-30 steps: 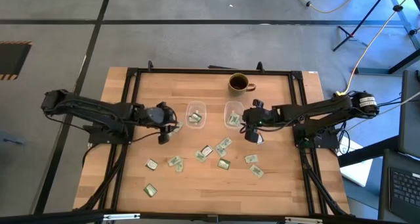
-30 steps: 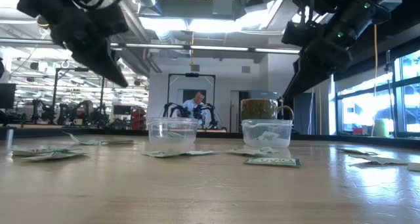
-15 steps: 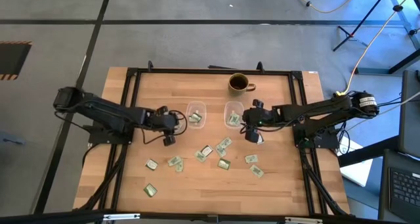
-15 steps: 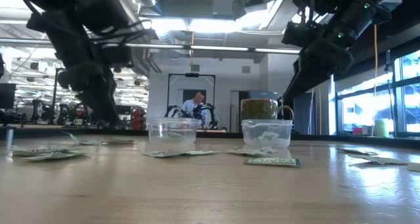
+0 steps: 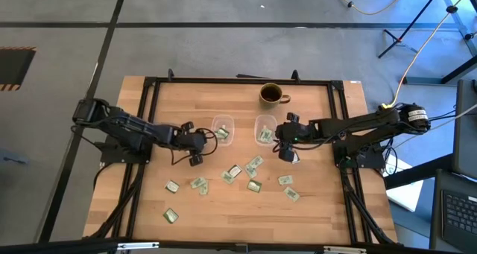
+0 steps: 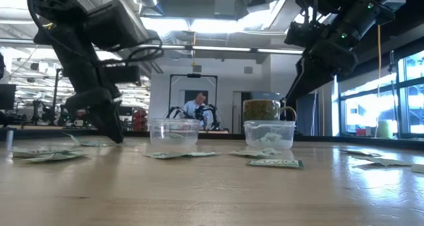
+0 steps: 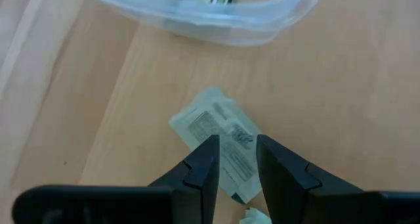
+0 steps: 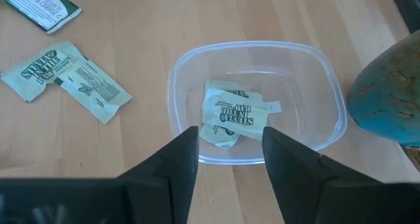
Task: Pick and place items into bin
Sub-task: Put the stevia packet into the right transparent bin
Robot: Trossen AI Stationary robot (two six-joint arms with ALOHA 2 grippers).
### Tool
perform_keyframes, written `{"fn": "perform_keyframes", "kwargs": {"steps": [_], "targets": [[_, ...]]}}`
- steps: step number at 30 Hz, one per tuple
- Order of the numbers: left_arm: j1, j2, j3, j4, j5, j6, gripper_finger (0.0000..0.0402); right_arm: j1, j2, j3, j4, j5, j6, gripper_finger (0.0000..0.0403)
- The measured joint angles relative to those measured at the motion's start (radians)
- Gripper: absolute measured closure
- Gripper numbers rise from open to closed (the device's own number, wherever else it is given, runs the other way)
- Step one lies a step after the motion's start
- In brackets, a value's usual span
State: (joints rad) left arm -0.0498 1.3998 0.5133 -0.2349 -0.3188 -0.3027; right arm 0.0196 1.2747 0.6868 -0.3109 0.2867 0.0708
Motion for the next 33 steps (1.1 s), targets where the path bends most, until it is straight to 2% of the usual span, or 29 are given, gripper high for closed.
{"fn": "perform_keyframes", "kwargs": {"steps": [10, 25, 33], "targets": [[0.000, 0.043, 0.003, 0.012, -0.011, -0.025, 0.0311, 0.000, 0.000, 0.000, -0.001, 0.000, 0.000, 0.0231], [0.000, 0.045, 0.001, 0.001, 0.002, -0.025, 0.0382, 0.000, 0.000, 0.000, -0.001, 0.000, 0.000, 0.0231], [0.000, 0.018, 0.017, -0.033, 0.008, -0.009, 0.0396, 0.000, 0.000, 0.000, -0.001, 0.000, 0.000, 0.0231]]}}
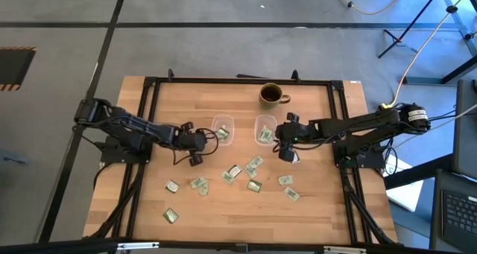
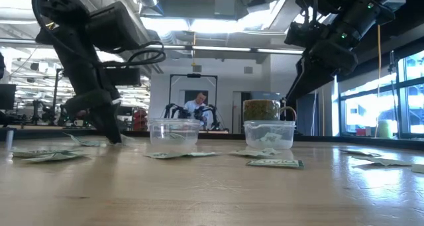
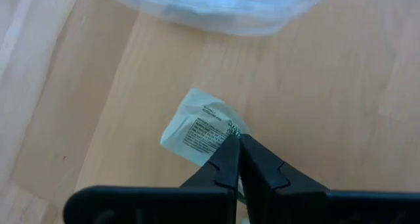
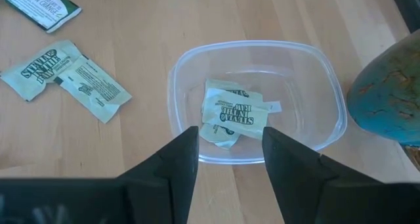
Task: Pick and place items into bin
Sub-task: Put the stevia packet into the right transparent bin
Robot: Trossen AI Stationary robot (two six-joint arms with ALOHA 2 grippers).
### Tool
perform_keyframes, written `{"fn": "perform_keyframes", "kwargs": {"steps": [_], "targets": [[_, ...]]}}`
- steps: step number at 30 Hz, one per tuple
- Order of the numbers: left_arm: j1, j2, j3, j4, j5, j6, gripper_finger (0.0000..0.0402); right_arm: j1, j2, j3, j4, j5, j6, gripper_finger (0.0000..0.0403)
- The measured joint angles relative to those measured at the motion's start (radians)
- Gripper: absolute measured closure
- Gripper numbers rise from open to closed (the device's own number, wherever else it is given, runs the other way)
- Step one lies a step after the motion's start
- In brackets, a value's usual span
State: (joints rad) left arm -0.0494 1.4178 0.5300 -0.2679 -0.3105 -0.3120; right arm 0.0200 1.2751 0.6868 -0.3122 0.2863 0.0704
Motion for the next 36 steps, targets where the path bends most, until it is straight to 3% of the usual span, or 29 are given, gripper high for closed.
{"fn": "perform_keyframes", "kwargs": {"steps": [13, 20, 26, 31, 36], "targets": [[0.000, -0.096, 0.180, -0.073, 0.047, 0.178, 0.0394, 0.000, 0.000, 0.000, 0.053, -0.001, -0.005, 0.0231], [-0.001, -0.103, 0.235, 0.063, 0.044, 0.299, 0.0397, 0.001, 0.000, 0.000, 0.221, -0.003, -0.116, 0.0231], [-0.003, -0.101, 0.235, 0.243, 0.125, 0.452, 0.0393, 0.019, 0.003, 0.001, 0.368, -0.054, -0.357, 0.0231], [0.000, -0.084, 0.236, 0.366, 0.186, 0.431, 0.0392, 0.051, 0.036, 0.002, 0.520, -0.055, -0.587, 0.0231], [0.000, -0.084, 0.236, 0.369, 0.250, 0.407, 0.0395, 0.081, 0.107, 0.001, 0.660, -0.055, -0.861, 0.0231]]}}
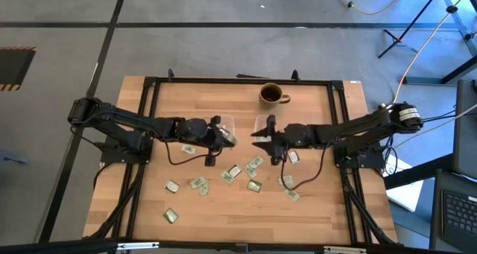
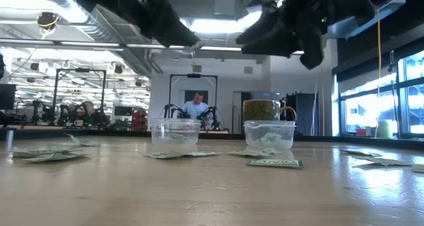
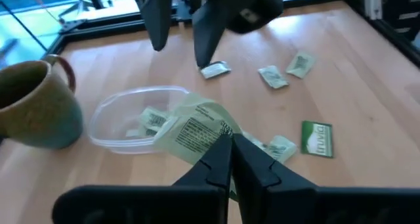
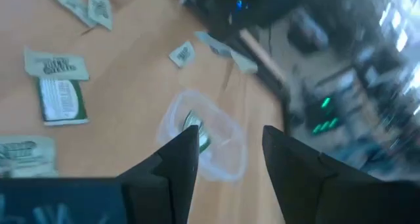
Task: Pick and place items into bin
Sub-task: Put the stevia packet into the right transparent bin
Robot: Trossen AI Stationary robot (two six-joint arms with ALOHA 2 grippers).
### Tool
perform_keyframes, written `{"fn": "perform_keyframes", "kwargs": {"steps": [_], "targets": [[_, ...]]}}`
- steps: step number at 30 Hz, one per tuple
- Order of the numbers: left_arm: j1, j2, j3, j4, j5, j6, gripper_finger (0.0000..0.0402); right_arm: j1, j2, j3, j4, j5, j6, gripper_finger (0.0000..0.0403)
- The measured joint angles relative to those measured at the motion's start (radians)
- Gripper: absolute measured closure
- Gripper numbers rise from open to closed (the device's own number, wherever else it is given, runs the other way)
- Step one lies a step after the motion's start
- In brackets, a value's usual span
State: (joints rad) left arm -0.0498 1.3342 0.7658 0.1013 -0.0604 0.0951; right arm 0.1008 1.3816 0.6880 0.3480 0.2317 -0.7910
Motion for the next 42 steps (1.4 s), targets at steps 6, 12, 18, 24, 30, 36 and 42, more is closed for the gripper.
{"fn": "perform_keyframes", "kwargs": {"steps": [6, 12, 18, 24, 30, 36, 42], "targets": [[0.000, 0.000, 0.000, -0.001, 0.028, -0.048, 0.0390, 0.023, 0.096, 0.000, 0.182, 0.002, -0.242, 0.0231], [-0.001, 0.000, 0.000, -0.001, 0.036, -0.073, 0.0391, 0.030, 0.172, 0.000, 0.336, 0.003, -0.379, 0.0231], [-0.001, 0.000, 0.000, 0.001, 0.037, -0.174, 0.0389, 0.029, 0.219, 0.024, 0.366, 0.004, -0.447, 0.0231], [-0.001, 0.000, 0.000, 0.007, 0.037, -0.256, 0.0393, 0.029, 0.284, 0.106, 0.367, 0.004, -0.475, 0.0231], [-0.001, -0.001, 0.000, 0.010, 0.040, -0.269, 0.0389, 0.029, 0.327, 0.147, 0.328, 0.004, -0.474, 0.0231], [-0.001, 0.000, 0.000, 0.011, 0.040, -0.268, 0.0392, 0.030, 0.329, 0.149, 0.269, 0.012, -0.465, 0.0254], [-0.001, -0.001, 0.000, 0.008, 0.039, -0.267, 0.0391, 0.030, 0.329, 0.149, 0.268, 0.069, -0.445, 0.0307]]}}
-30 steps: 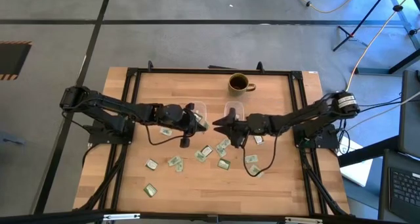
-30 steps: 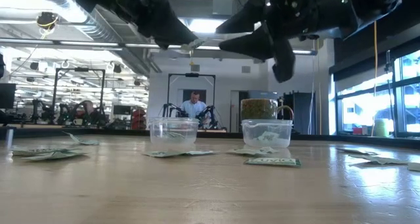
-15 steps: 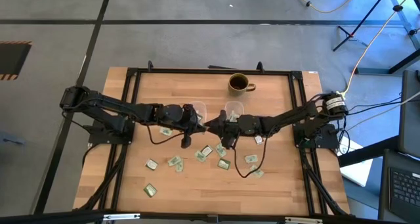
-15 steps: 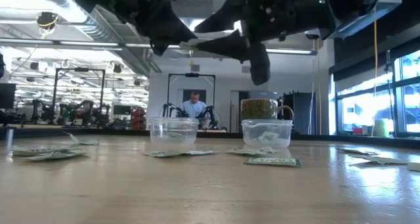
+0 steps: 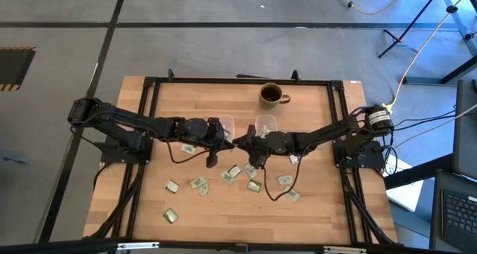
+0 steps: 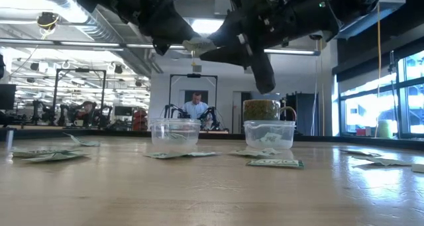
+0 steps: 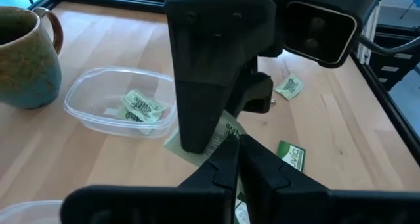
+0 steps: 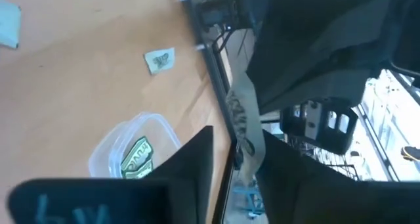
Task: Pick and place items into bin
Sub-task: Put the stevia packet into the right transparent bin
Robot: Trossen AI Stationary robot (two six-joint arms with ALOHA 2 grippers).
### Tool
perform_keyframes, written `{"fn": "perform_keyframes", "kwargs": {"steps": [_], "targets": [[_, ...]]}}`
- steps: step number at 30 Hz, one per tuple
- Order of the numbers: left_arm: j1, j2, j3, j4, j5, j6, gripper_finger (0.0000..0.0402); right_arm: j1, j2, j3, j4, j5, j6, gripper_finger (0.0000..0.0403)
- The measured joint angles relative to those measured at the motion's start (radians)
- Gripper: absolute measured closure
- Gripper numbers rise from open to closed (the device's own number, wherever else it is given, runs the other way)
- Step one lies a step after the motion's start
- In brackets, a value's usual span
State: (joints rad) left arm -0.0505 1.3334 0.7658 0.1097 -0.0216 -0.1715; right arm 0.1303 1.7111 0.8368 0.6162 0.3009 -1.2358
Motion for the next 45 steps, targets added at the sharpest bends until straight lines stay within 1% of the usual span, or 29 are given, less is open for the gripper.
{"fn": "perform_keyframes", "kwargs": {"steps": [6, 10, 14, 16, 19, 22, 27, 30, 32, 34, 37, 39, 40, 42, 43, 45], "targets": [[0.000, 0.000, 0.000, 0.000, 0.000, 0.001, 0.0390, 0.000, 0.000, 0.000, 0.002, 0.002, 0.002, 0.0358], [0.000, 0.000, 0.000, 0.000, -0.002, 0.001, 0.0389, 0.000, 0.000, 0.000, 0.000, 0.003, 0.031, 0.0392], [0.000, 0.000, 0.000, -0.002, -0.011, 0.006, 0.0383, 0.000, 0.000, 0.000, -0.001, 0.005, 0.048, 0.0393], [0.000, 0.000, 0.000, -0.025, -0.013, 0.066, 0.0378, 0.000, 0.000, 0.000, -0.002, 0.017, 0.081, 0.0391], [0.000, -0.002, 0.000, -0.081, -0.023, 0.151, 0.0366, 0.006, 0.000, 0.000, -0.024, 0.083, 0.115, 0.0394], [0.000, -0.012, 0.000, -0.125, -0.066, 0.167, 0.0351, 0.012, 0.000, 0.000, -0.090, 0.147, 0.145, 0.0399], [0.000, -0.046, 0.001, -0.237, -0.185, 0.165, 0.0330, 0.013, 0.000, -0.001, -0.231, 0.177, 0.270, 0.0398], [0.000, -0.057, 0.001, -0.352, -0.277, 0.120, 0.0322, 0.012, -0.004, -0.002, -0.308, 0.260, 0.407, 0.0398], [0.000, -0.059, 0.000, -0.428, -0.331, 0.084, 0.0319, 0.005, -0.017, -0.002, -0.364, 0.325, 0.536, 0.0398], [0.000, -0.059, 0.000, -0.495, -0.369, 0.056, 0.0317, -0.009, -0.048, -0.002, -0.457, 0.338, 0.662, 0.0398], [0.000, -0.059, 0.000, -0.560, -0.386, 0.044, 0.0318, -0.043, -0.103, -0.001, -0.602, 0.313, 0.828, 0.0397], [0.000, -0.059, 0.000, -0.580, -0.378, 0.043, 0.0319, -0.075, -0.142, 0.014, -0.717, 0.239, 0.932, 0.0397], [0.000, -0.059, 0.000, -0.586, -0.372, 0.044, 0.0319, -0.096, -0.161, 0.027, -0.779, 0.178, 0.989, 0.0397], [0.000, -0.059, 0.000, -0.586, -0.351, 0.044, 0.0318, -0.142, -0.186, 0.057, -0.888, 0.015, 1.097, 0.0397], [0.000, -0.059, 0.000, -0.587, -0.337, 0.044, 0.0317, -0.165, -0.189, 0.071, -0.919, -0.068, 1.138, 0.0397], [0.000, -0.059, 0.000, -0.592, -0.319, 0.046, 0.0316, -0.205, -0.188, 0.085, -0.975, -0.194, 1.189, 0.0397]]}}
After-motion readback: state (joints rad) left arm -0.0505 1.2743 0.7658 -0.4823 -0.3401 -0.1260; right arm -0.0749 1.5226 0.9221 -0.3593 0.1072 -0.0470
